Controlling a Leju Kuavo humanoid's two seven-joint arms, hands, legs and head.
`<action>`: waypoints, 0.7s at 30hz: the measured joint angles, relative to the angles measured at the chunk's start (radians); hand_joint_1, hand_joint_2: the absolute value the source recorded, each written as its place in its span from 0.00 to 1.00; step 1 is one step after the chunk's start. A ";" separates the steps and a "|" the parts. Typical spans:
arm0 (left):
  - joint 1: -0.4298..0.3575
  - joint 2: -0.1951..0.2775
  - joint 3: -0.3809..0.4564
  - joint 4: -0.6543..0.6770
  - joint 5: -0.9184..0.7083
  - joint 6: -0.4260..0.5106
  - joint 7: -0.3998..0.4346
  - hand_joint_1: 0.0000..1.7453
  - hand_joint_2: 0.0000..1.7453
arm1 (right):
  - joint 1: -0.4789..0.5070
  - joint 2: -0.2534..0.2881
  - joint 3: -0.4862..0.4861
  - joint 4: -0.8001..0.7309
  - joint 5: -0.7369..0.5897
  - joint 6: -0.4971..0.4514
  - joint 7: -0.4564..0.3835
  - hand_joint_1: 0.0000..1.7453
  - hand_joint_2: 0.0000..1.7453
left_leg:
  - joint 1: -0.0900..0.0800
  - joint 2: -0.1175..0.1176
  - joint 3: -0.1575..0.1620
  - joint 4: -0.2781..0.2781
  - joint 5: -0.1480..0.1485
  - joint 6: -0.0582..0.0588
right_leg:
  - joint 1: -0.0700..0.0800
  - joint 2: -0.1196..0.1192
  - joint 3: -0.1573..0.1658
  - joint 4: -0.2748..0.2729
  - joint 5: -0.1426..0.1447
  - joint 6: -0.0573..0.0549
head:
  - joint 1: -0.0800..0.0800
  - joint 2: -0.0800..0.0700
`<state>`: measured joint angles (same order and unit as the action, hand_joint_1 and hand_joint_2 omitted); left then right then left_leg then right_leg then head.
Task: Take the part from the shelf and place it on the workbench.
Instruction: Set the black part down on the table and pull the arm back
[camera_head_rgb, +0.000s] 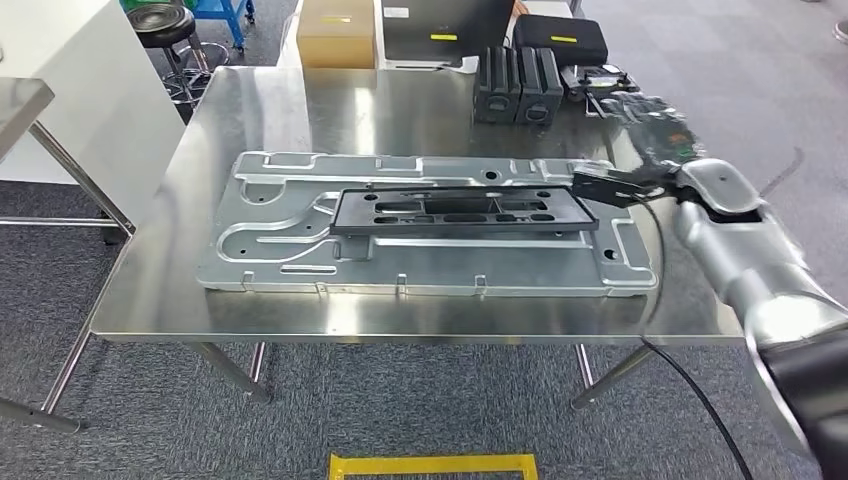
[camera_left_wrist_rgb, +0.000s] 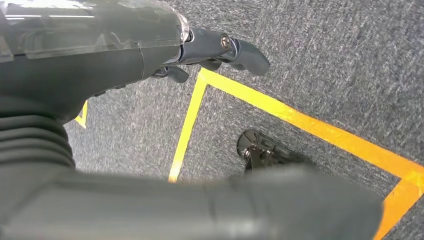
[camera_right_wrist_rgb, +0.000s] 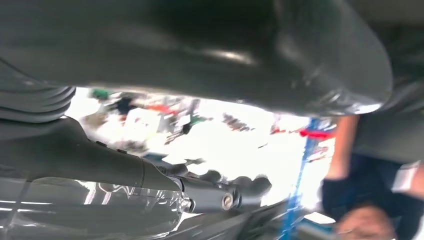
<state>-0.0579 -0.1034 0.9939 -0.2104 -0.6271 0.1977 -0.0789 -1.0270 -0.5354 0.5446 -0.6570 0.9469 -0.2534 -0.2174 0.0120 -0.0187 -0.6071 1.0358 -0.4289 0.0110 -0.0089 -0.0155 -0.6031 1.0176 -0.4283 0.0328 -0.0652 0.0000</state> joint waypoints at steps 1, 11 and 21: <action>0.002 -0.001 0.002 0.000 -0.004 -0.006 0.000 0.00 0.00 | 0.038 -0.051 -0.034 -0.051 -0.002 -0.002 0.015 0.00 0.00 | 0.001 -0.002 -0.001 -0.003 0.004 0.008 | -0.002 0.001 -0.003 0.010 -0.014 0.006 | 0.000 0.000; 0.008 -0.018 0.006 0.003 -0.042 -0.034 0.001 0.00 0.00 | 0.803 -0.285 -0.751 -0.709 0.044 0.045 0.021 0.00 0.00 | -0.017 -0.011 -0.048 -0.010 0.044 0.029 | 0.001 0.013 0.063 0.046 -0.107 0.002 | 0.001 0.000; -0.001 -0.034 0.001 0.006 -0.105 -0.076 -0.039 0.00 0.00 | 1.130 0.129 -1.124 -0.891 0.103 -0.103 -0.173 0.00 0.00 | -0.011 0.006 -0.089 0.206 -0.148 -0.018 | 0.010 0.000 0.040 -0.040 -0.008 -0.053 | 0.001 0.000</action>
<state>-0.0592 -0.1373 0.9946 -0.2039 -0.7324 0.1220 -0.1183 0.1028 -0.4061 -0.5794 -1.5478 1.0501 -0.3559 -0.3903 0.0007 -0.0122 -0.6964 1.2415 -0.5770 -0.0068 0.0012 -0.0156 -0.5633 0.9773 -0.4361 -0.0205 -0.0642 0.0000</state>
